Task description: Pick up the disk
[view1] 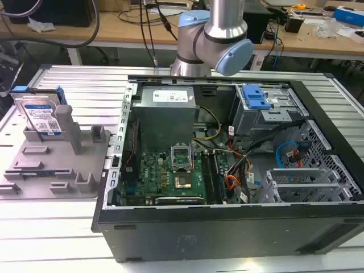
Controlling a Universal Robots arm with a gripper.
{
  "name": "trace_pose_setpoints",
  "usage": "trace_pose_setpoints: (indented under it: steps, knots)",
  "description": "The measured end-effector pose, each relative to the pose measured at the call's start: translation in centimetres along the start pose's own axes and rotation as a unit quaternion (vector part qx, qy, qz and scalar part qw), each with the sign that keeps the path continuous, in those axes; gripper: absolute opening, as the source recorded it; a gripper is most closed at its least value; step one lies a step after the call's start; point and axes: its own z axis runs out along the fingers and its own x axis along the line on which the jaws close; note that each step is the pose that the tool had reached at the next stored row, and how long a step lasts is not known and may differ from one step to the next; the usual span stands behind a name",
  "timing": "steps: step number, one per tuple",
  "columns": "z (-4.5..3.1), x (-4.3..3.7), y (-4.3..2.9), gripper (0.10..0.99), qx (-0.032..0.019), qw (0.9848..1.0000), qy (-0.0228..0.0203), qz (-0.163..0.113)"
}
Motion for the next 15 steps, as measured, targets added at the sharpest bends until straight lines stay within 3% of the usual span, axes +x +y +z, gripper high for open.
trace_pose_setpoints:
  steps: [8, 12, 15]
  knots:
    - [0.0, 0.0, 0.0, 0.106, 0.0, 1.0, 0.0002, -0.004]
    - [0.02, 0.0, 0.0, 0.106, 0.0, 0.9985, 0.002, -0.055]
    - [0.02, 0.0, 0.0, 0.106, 0.0001, 0.9962, 0.0033, -0.088]
